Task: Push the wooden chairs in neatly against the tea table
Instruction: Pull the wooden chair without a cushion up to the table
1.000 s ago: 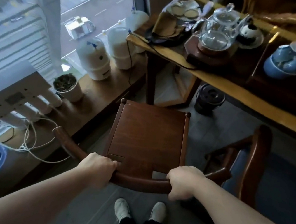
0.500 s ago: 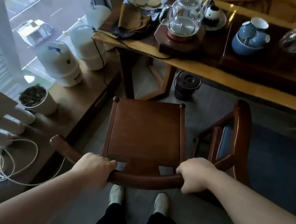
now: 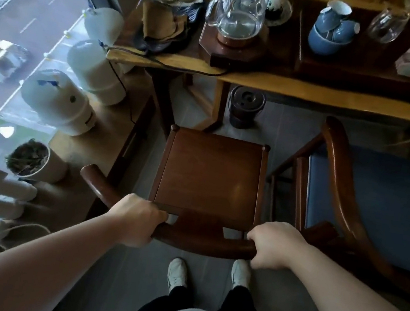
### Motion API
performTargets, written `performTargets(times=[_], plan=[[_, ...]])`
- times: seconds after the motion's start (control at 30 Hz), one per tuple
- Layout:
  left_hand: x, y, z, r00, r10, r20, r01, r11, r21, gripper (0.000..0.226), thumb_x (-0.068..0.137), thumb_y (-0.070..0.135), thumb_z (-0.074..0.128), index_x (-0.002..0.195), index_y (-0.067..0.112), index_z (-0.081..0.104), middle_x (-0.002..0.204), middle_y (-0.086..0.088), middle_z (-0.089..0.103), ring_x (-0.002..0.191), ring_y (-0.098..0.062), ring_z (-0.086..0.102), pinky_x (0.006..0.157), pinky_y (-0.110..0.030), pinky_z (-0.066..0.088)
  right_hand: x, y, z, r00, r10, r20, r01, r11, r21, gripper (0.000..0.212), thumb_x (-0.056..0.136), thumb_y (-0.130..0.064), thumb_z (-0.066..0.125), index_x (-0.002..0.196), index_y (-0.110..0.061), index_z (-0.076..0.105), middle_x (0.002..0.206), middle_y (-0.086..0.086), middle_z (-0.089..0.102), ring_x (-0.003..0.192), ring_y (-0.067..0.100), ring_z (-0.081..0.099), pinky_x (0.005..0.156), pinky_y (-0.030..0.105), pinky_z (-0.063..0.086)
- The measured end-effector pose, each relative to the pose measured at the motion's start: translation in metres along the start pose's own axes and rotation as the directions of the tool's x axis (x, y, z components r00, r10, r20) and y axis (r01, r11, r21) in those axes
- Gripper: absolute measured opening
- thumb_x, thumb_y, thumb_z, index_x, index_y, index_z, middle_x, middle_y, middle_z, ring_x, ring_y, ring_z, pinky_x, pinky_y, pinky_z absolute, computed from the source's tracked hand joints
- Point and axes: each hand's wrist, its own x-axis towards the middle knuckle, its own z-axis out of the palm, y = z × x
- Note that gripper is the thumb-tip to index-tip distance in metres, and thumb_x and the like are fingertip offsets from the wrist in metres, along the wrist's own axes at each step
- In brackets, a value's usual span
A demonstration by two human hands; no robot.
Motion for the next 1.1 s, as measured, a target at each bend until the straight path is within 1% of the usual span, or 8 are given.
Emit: performTargets(times=[0.1, 0.2, 0.3, 0.4, 0.53, 0.8, 1.0, 1.1], plan=[[0.018, -0.006, -0.01, 1.0, 0.029, -0.007, -0.029, 0.999, 0.014, 0.009, 0.073, 0.033, 0.048, 0.082, 0.033, 0.047, 0.061, 0.012, 0.043, 0.066, -0.016, 0.059, 0.064, -0.034, 0.052, -0.003, 0.005, -0.002, 0.999, 0.045, -0.013, -0.044, 0.997, 0.059, 0.014, 0.069, -0.038, 0.065, 0.08, -0.032, 0.061, 0.075, -0.007, 0.065, 0.068, 0.012, 0.06, 0.066, 0.032, 0.052], [0.033, -0.01, -0.019, 1.0, 0.027, -0.005, -0.027, 1.0, 0.015, 0.008, 0.072, 0.032, 0.049, 0.077, 0.034, 0.044, 0.062, 0.012, 0.046, 0.066, -0.017, 0.059, 0.066, -0.035, 0.052, -0.005, 0.011, -0.002, 0.997, 0.066, -0.051, -0.062, 0.995, 0.074, 0.022, 0.069, -0.038, 0.065, 0.09, -0.031, 0.066, 0.076, -0.008, 0.065, 0.069, 0.011, 0.061, 0.07, 0.034, 0.055], [0.045, -0.005, -0.022, 0.999, 0.023, -0.026, -0.023, 1.0, -0.009, 0.009, 0.071, 0.033, 0.05, 0.08, 0.034, 0.048, 0.06, 0.012, 0.044, 0.066, -0.014, 0.059, 0.064, -0.032, 0.049, -0.006, 0.026, -0.006, 0.995, 0.083, -0.057, -0.079, 0.995, 0.064, 0.025, 0.07, -0.039, 0.066, 0.094, -0.032, 0.066, 0.076, -0.009, 0.062, 0.069, 0.007, 0.057, 0.064, 0.031, 0.05], [0.054, 0.007, -0.024, 0.997, 0.035, -0.063, -0.036, 0.999, -0.012, 0.016, 0.068, 0.031, 0.049, 0.083, 0.033, 0.053, 0.058, 0.011, 0.043, 0.062, -0.015, 0.058, 0.055, -0.029, 0.038, -0.011, 0.043, -0.013, 0.992, 0.121, -0.044, -0.118, 0.991, 0.069, 0.019, 0.068, -0.038, 0.067, 0.085, -0.032, 0.064, 0.075, -0.008, 0.063, 0.068, 0.007, 0.057, 0.061, 0.03, 0.049], [0.062, 0.013, -0.026, 0.995, 0.048, -0.086, -0.049, 0.999, -0.013, 0.015, 0.067, 0.03, 0.049, 0.082, 0.032, 0.053, 0.055, 0.011, 0.04, 0.053, -0.014, 0.045, 0.049, -0.028, 0.03, -0.014, 0.051, -0.015, 0.985, 0.164, -0.046, -0.159, 0.983, 0.095, 0.015, 0.064, -0.036, 0.066, 0.078, -0.032, 0.062, 0.071, -0.006, 0.063, 0.064, 0.009, 0.059, 0.06, 0.031, 0.052], [0.06, 0.01, -0.022, 0.992, 0.093, -0.08, -0.093, 0.996, -0.004, 0.013, 0.069, 0.031, 0.051, 0.082, 0.032, 0.053, 0.055, 0.011, 0.042, 0.052, -0.012, 0.045, 0.05, -0.027, 0.032, -0.017, 0.042, -0.004, 0.983, 0.182, -0.02, -0.178, 0.977, 0.117, 0.016, 0.064, -0.039, 0.065, 0.077, -0.034, 0.059, 0.072, -0.008, 0.062, 0.066, 0.006, 0.056, 0.057, 0.028, 0.04], [0.056, 0.016, -0.024, 0.996, 0.06, -0.059, -0.063, 0.997, -0.047, 0.012, 0.07, 0.029, 0.05, 0.082, 0.032, 0.053, 0.058, 0.011, 0.045, 0.057, -0.012, 0.05, 0.055, -0.028, 0.041, -0.023, 0.043, -0.003, 0.989, 0.146, -0.016, -0.144, 0.984, 0.107, 0.018, 0.067, -0.038, 0.065, 0.084, -0.032, 0.062, 0.073, -0.008, 0.061, 0.067, 0.007, 0.056, 0.058, 0.029, 0.042], [0.055, 0.03, -0.024, 0.996, 0.073, -0.043, -0.076, 0.995, -0.068, 0.009, 0.07, 0.028, 0.049, 0.077, 0.033, 0.048, 0.057, 0.01, 0.045, 0.053, -0.012, 0.047, 0.051, -0.029, 0.038, -0.032, 0.05, -0.002, 0.991, 0.13, -0.005, -0.129, 0.987, 0.1, 0.015, 0.07, -0.034, 0.066, 0.083, -0.031, 0.061, 0.073, -0.007, 0.061, 0.068, 0.008, 0.057, 0.059, 0.029, 0.043]])
